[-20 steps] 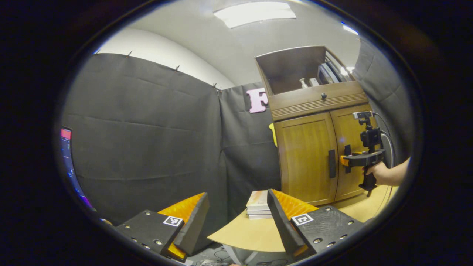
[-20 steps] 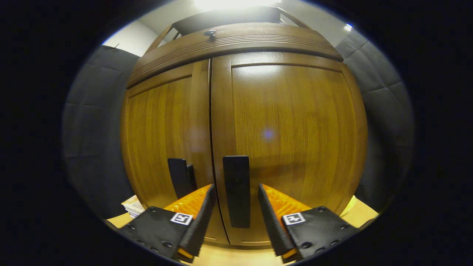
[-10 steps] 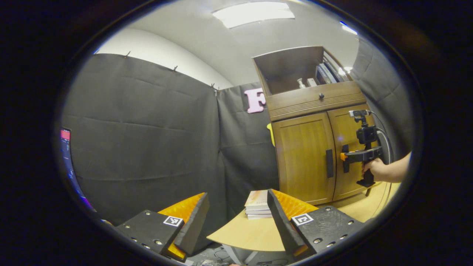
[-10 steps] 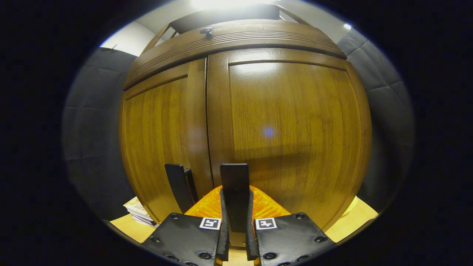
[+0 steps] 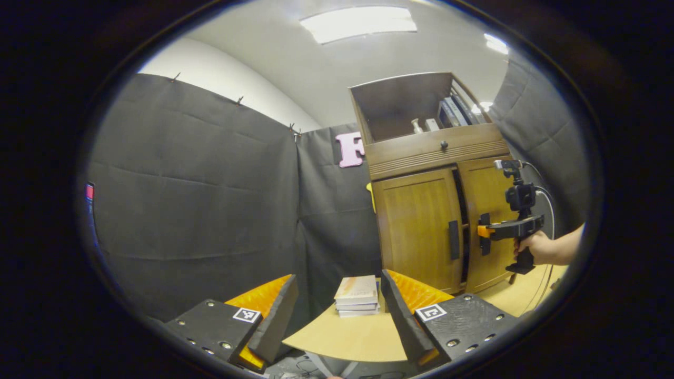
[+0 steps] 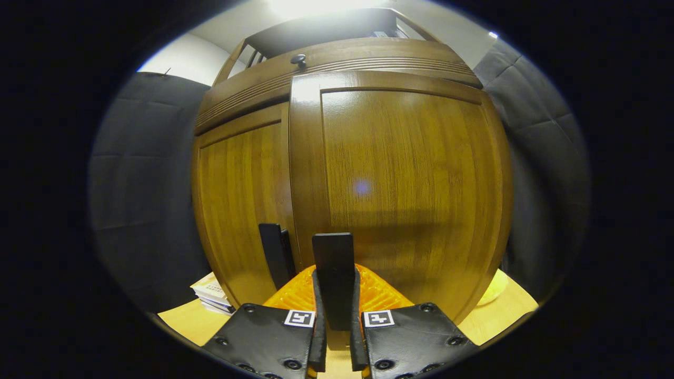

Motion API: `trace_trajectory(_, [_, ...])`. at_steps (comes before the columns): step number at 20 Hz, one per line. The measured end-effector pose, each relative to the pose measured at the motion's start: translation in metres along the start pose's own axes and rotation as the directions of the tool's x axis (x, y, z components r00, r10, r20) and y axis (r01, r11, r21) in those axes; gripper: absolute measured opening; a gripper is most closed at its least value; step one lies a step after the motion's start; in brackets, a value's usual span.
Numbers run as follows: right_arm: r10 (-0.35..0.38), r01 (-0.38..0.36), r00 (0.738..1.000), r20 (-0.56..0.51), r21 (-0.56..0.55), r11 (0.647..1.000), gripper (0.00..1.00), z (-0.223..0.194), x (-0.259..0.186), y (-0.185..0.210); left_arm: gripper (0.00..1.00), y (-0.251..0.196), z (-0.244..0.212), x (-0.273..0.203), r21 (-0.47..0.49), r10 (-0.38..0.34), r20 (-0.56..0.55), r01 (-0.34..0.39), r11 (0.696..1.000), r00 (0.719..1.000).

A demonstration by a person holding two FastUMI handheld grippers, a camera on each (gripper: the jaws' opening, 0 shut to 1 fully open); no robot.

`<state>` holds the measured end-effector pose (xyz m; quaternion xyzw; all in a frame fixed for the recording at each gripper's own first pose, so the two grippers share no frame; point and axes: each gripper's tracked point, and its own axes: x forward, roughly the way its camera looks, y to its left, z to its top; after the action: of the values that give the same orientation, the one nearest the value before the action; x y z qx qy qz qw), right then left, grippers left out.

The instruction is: Open the right door of the double-door shoe cabinet with the right hand, and open the left door with the left hand.

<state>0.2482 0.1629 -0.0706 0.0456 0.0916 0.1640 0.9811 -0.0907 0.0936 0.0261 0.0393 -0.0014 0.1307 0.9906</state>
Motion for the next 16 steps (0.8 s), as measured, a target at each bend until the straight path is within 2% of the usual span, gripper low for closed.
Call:
trace_trajectory(2, [0.006,-0.006,1.0,-0.003,0.003,1.0,0.2,0.0,-0.012,-0.001,0.93,-0.002,0.004,0.001,-0.002,-0.02,0.004,0.02,1.0,1.0])
trace_trajectory(3, [0.005,-0.005,1.0,-0.003,0.001,1.0,0.17,0.001,-0.018,-0.003,0.91,-0.005,0.003,0.001,-0.004,-0.031,0.006,0.031,1.0,1.0])
trace_trajectory(5, [0.011,-0.011,1.0,-0.007,-0.001,1.0,0.2,0.0,-0.029,-0.006,0.92,-0.015,0.005,0.001,-0.006,-0.051,0.011,0.051,0.999,0.999])
trace_trajectory(7, [0.015,-0.015,1.0,-0.009,0.0,1.0,0.17,0.0,-0.036,-0.007,0.91,-0.026,0.008,-0.001,-0.01,-0.072,0.016,0.072,0.997,0.997])
trace_trajectory(8, [0.02,-0.02,1.0,-0.013,0.0,1.0,0.2,0.0,-0.043,-0.009,0.93,-0.031,0.007,-0.003,-0.014,-0.082,0.017,0.082,0.997,0.997])
trace_trajectory(9, [0.024,-0.024,1.0,-0.016,0.001,1.0,0.17,-0.001,-0.052,-0.013,0.93,-0.034,0.006,-0.003,-0.016,-0.092,0.019,0.092,0.996,0.996])
trace_trajectory(12, [0.033,-0.033,0.999,-0.03,0.009,0.999,0.17,-0.001,-0.065,-0.018,0.93,-0.049,0.006,-0.003,-0.024,-0.121,0.024,0.122,0.992,0.992])
trace_trajectory(13, [0.034,-0.034,0.999,-0.029,0.012,0.999,0.2,-0.001,-0.07,-0.02,0.93,-0.05,0.006,-0.002,-0.025,-0.133,0.024,0.133,0.991,0.991])
trace_trajectory(14, [0.034,-0.033,0.999,-0.028,0.011,0.999,0.17,-0.001,-0.075,-0.022,0.91,-0.05,0.006,-0.003,-0.025,-0.143,0.026,0.143,0.989,0.989])
trace_trajectory(15, [0.033,-0.032,0.999,-0.028,0.011,0.999,0.2,-0.001,-0.079,-0.025,0.93,-0.051,0.007,-0.004,-0.024,-0.151,0.03,0.152,0.988,0.988])
trace_trajectory(16, [0.033,-0.033,0.999,-0.025,0.013,0.999,0.17,0.0,-0.085,-0.029,0.93,-0.054,0.006,-0.007,-0.023,-0.161,0.032,0.161,0.987,0.986])
